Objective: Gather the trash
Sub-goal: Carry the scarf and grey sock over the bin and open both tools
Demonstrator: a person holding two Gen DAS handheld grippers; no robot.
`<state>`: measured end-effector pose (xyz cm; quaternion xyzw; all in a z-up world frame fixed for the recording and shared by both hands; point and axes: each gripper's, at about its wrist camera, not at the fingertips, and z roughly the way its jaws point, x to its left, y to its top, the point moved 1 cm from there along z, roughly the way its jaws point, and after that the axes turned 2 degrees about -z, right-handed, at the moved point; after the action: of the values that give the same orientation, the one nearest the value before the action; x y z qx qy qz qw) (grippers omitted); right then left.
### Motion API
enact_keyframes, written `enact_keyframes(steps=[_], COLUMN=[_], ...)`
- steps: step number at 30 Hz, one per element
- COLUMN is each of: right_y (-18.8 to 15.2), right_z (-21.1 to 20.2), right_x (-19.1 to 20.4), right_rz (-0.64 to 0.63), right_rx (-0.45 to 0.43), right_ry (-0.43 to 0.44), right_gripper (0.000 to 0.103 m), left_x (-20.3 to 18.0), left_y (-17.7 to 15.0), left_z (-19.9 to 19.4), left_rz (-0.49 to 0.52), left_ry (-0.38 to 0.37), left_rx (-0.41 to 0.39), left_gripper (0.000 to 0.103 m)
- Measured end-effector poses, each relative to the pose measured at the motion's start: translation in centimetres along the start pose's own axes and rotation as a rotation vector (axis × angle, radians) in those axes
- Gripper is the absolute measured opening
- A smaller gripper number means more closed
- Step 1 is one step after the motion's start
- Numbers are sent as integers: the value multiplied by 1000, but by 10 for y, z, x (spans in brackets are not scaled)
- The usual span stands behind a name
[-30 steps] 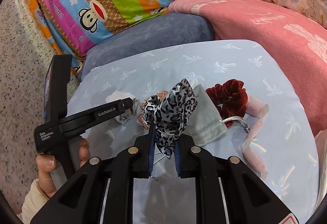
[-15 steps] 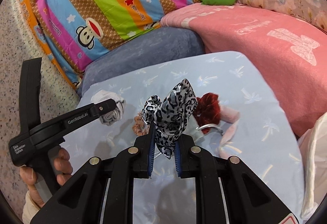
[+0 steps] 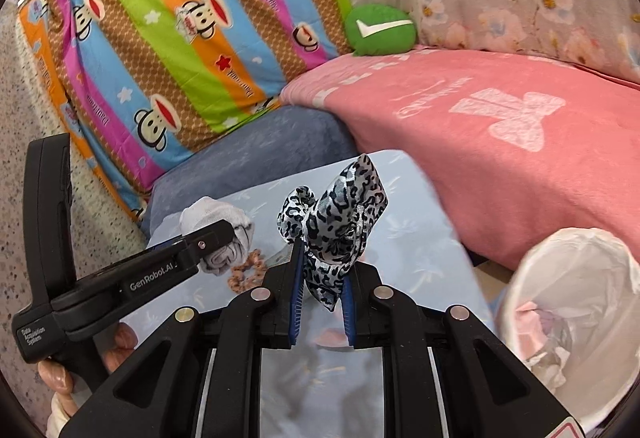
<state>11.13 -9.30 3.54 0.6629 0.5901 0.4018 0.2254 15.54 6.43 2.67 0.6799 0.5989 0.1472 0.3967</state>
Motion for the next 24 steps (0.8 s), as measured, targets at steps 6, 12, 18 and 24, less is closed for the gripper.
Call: enact_keyframes(steps=[6, 12, 18, 24], right_y=[4, 2, -2, -7], right_z=[-33, -62, -83, -98], right_x=[-39, -80, -117, -148], right_rz=[40, 81, 123, 163], right_rx=[-45, -76, -98, -110], right_ry=[-48, -99, -148, -187], right_gripper=[15, 15, 16, 16], left_x=[-48, -94, -135, -170], left_y=[-8, -16, -25, -35], left_z=[-1, 3, 6, 13], left_rz=[79, 150, 218, 277], left_ry=[-43, -86, -129, -173], left_rx=[6, 24, 39, 66], left_gripper=[36, 36, 36, 37])
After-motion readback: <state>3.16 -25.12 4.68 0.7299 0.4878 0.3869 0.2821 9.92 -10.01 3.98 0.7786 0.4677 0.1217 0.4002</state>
